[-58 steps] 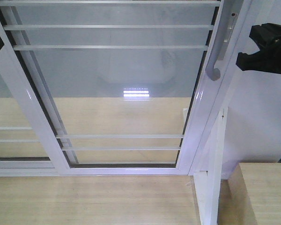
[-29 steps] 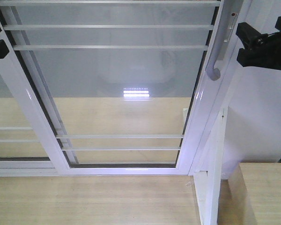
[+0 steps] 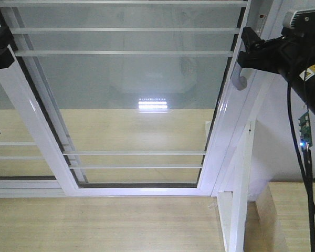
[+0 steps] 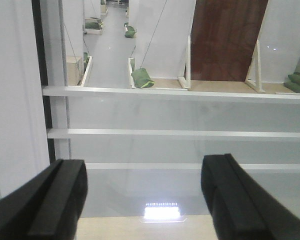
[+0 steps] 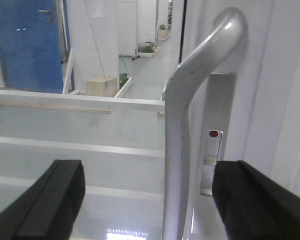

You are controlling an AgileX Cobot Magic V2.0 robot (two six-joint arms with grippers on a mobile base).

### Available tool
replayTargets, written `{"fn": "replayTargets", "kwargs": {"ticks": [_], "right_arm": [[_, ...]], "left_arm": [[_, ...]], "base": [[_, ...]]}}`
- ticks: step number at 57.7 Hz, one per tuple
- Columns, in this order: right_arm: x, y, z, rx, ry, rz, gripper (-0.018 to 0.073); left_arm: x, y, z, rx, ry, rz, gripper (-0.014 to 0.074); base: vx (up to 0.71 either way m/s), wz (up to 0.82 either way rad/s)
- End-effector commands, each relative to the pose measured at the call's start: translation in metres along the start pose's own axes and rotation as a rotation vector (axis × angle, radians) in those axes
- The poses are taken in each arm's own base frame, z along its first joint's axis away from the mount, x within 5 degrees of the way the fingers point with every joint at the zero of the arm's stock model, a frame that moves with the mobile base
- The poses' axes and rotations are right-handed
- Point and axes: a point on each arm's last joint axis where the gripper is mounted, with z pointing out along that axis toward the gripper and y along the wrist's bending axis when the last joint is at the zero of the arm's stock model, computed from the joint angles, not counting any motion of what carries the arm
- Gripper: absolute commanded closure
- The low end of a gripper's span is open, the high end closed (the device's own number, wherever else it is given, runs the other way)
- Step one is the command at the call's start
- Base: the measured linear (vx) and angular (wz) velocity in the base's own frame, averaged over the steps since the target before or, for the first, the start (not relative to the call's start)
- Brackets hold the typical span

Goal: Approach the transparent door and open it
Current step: 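Raise the right gripper and close it around the silver door handle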

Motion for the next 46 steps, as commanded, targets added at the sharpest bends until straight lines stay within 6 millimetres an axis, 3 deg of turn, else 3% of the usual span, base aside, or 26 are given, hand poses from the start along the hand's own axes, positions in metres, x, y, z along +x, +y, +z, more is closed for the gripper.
{"fn": "replayTargets", "kwargs": {"ticks": [1,12,29,46], "right_arm": [[-0.022,-0.005,0.011,0.047,-0.182,0.025,-0.0015],[-0.007,-0.003,0.045,0.053,-0.157,0.02,-0.0015],[-0.001,-0.001,0.087,0.069,-0.163,-0.055,-0.0015],[0.006,-0.009,0.106,0.168,-0.149,0.005,0.0014]], "left_arm": [[-0.022,-0.002,-0.004,0.003,-0.131,-0.007,0.001],[-0.022,-0.002,-0.004,0.003,-0.128,-0.002,0.001],[-0.022,-0.002,-0.004,0.001,-0.128,0.043,0.001],[-0.022,-0.002,-0.004,0.001,-0.129,0.043,0.001]], "base": [[0.0,0.0],[0.0,0.0],[0.0,0.0],[0.0,0.0]]}}
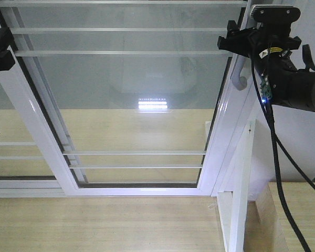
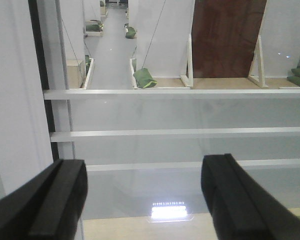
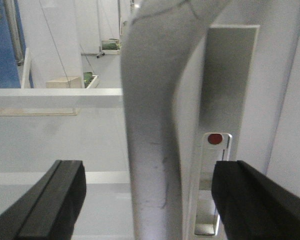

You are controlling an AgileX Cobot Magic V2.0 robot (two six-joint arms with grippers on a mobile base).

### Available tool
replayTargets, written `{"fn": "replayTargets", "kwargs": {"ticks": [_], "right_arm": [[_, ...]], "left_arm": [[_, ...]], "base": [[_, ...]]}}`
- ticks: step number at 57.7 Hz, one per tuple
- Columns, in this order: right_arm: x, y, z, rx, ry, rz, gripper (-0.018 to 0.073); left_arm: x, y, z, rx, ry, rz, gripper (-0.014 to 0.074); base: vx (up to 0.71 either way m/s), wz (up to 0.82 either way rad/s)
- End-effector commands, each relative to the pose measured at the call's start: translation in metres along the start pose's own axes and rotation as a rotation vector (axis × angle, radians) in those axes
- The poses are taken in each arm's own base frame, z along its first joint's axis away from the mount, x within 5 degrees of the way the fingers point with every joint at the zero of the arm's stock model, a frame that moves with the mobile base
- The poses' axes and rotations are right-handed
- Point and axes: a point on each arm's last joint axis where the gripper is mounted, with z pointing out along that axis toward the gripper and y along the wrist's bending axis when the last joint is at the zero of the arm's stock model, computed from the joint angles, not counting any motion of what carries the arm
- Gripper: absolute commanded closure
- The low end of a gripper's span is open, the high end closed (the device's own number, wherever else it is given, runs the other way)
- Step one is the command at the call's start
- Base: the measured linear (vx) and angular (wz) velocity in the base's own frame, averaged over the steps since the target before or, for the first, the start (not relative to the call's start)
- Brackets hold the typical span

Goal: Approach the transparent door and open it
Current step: 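Raise the right gripper and close it around the silver door handle, then pull the handle with the right gripper, sliding the door open partway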

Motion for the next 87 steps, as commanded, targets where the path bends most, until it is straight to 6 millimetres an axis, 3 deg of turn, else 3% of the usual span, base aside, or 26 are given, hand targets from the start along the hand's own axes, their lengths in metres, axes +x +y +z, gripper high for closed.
{"fn": "replayTargets", "kwargs": {"ticks": [1,11,25,31,46,87], "right_arm": [[-0.036,-0.004,0.0,0.03,-0.156,0.004,0.002],[-0.034,-0.003,0.004,0.024,-0.157,-0.005,0.0085],[-0.035,0.002,0.003,-0.013,-0.161,-0.037,0.0334],[-0.035,0.005,0.003,-0.046,-0.159,-0.037,0.0397],[-0.035,0.017,0.001,-0.134,-0.156,-0.057,0.0374],[-0.035,0.089,-0.021,-0.324,-0.18,-0.077,0.0349]], "left_arm": [[-0.022,-0.001,-0.004,-0.001,-0.129,0.002,0.001],[-0.022,-0.001,-0.004,-0.001,-0.129,0.002,0.001],[-0.022,-0.001,-0.004,-0.001,-0.128,0.002,0.001],[-0.022,-0.001,-0.004,-0.001,-0.128,0.002,0.001],[-0.022,-0.001,-0.004,-0.001,-0.128,0.002,0.001],[-0.019,-0.001,-0.004,0.001,-0.098,0.002,0.001]], "base": [[0.0,0.0],[0.0,0.0],[0.0,0.0],[0.0,0.0],[0.0,0.0],[0.0,0.0]]}}
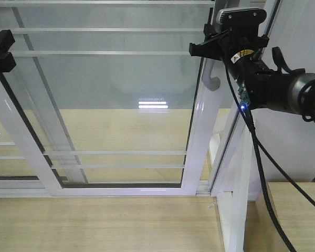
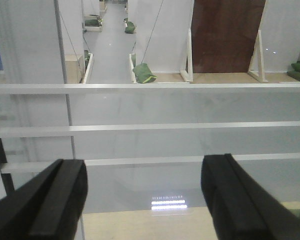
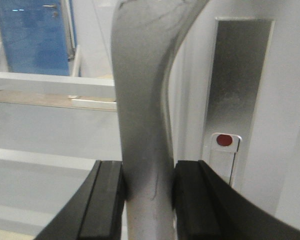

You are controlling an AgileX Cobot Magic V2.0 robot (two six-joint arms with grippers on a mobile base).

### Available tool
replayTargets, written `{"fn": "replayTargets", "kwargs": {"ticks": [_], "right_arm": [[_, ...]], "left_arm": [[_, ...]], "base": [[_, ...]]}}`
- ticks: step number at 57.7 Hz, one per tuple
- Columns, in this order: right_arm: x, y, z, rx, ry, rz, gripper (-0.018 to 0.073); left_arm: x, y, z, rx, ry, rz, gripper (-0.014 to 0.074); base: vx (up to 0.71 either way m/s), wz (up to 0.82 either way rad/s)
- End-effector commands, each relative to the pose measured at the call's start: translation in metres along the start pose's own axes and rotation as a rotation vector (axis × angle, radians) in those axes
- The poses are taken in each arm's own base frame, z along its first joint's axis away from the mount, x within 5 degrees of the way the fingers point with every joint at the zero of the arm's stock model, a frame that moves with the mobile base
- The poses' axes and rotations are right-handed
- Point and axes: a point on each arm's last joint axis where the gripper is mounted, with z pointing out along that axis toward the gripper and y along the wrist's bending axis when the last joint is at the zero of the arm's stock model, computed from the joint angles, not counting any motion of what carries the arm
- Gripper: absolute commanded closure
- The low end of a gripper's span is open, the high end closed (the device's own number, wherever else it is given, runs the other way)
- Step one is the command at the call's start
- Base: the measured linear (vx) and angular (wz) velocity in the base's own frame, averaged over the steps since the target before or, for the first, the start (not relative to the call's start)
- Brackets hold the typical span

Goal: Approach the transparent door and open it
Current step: 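Pull the handle with the right gripper, sliding the door open partway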

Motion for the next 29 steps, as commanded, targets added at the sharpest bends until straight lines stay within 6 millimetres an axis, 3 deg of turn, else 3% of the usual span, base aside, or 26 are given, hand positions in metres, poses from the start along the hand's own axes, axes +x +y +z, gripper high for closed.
{"fn": "replayTargets", "kwargs": {"ticks": [1,19,29], "right_arm": [[-0.04,0.029,-0.01,-0.106,-0.164,-0.063,0.0349],[-0.041,0.063,-0.018,-0.203,-0.173,-0.081,0.0347],[-0.055,0.074,-0.028,-0.229,-0.202,-0.102,0.0364]], "left_arm": [[-0.022,-0.001,-0.004,-0.001,-0.122,0.001,0.001],[-0.022,-0.001,-0.004,-0.001,-0.122,0.001,0.001],[-0.021,-0.001,-0.004,0.0,-0.112,0.008,0.001]], "base": [[0.0,0.0],[0.0,0.0],[0.0,0.0]]}}
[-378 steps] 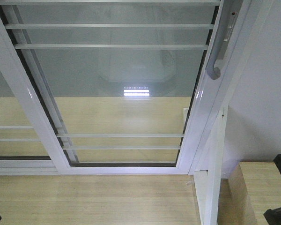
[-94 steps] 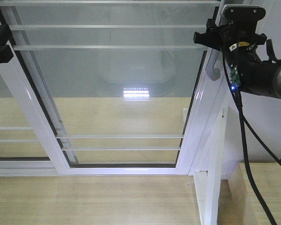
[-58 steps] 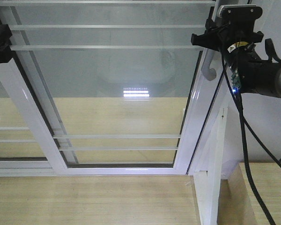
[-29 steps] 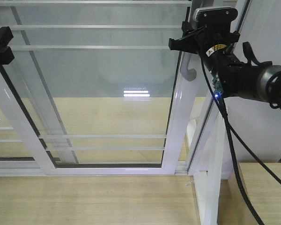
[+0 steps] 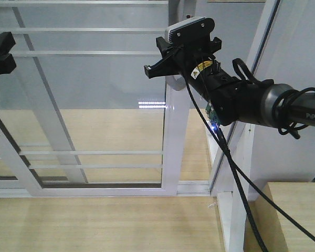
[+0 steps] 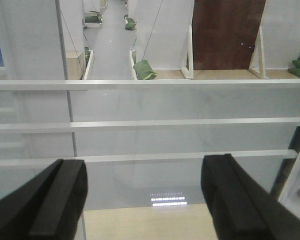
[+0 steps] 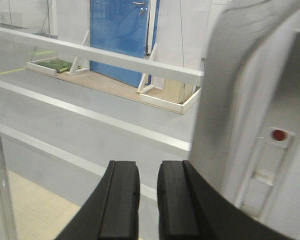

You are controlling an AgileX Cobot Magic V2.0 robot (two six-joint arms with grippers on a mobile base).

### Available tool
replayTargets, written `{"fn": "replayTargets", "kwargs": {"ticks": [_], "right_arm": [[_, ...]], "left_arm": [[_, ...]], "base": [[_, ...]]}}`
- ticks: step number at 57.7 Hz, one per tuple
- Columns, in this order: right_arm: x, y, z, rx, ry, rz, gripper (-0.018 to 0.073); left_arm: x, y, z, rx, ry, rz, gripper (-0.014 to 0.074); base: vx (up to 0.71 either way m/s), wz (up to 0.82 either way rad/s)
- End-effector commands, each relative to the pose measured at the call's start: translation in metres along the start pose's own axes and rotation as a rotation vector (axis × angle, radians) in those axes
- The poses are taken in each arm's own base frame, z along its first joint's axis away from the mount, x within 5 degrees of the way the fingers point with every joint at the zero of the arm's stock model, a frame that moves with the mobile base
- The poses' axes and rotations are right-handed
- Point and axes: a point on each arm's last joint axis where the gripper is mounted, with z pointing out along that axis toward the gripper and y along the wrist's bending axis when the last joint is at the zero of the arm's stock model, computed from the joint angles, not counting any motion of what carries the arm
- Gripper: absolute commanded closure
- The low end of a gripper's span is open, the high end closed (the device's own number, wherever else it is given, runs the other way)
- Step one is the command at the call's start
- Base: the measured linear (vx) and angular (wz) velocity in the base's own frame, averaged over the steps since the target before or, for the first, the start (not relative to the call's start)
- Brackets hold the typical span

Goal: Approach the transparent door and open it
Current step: 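Pull the handle with the right gripper, sliding the door open partway, then grasp the door handle with the left gripper and slide the door farther open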

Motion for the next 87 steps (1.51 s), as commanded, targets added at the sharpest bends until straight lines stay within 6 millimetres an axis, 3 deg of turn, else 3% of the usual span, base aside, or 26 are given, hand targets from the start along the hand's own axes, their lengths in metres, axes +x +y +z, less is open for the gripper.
{"fn": "replayTargets", "kwargs": {"ticks": [1,13,30,47,57,69,87], "right_arm": [[-0.052,-0.003,-0.012,0.015,-0.19,-0.029,0.037],[-0.076,-0.008,-0.031,0.01,-0.074,-0.024,0.0575],[-0.105,-0.011,-0.073,-0.021,0.029,-0.087,0.0564],[-0.081,-0.014,-0.125,0.009,-0.012,-0.078,0.0563],[-0.063,-0.015,-0.149,0.027,0.011,-0.058,0.0563],[-0.053,-0.015,-0.157,0.03,0.019,-0.073,0.0563],[-0.055,-0.017,-0.158,0.045,-0.014,-0.122,0.0563]], "left_arm": [[-0.021,-0.001,-0.004,-0.001,-0.119,0.007,0.001],[-0.016,-0.002,-0.004,0.005,-0.067,0.01,0.001],[-0.006,-0.009,0.008,0.044,-0.016,0.12,0.001],[0.031,-0.038,0.059,0.141,0.033,0.153,0.001],[0.035,-0.062,0.097,0.205,0.044,0.164,0.001],[0.027,-0.079,0.14,0.226,0.008,0.092,0.001],[0.016,-0.1,0.174,0.271,-0.039,0.059,0.0017]], "base": [[0.0,0.0],[0.0,0.0],[0.0,0.0],[0.0,0.0],[0.0,0.0],[0.0,0.0],[0.0,0.0]]}}
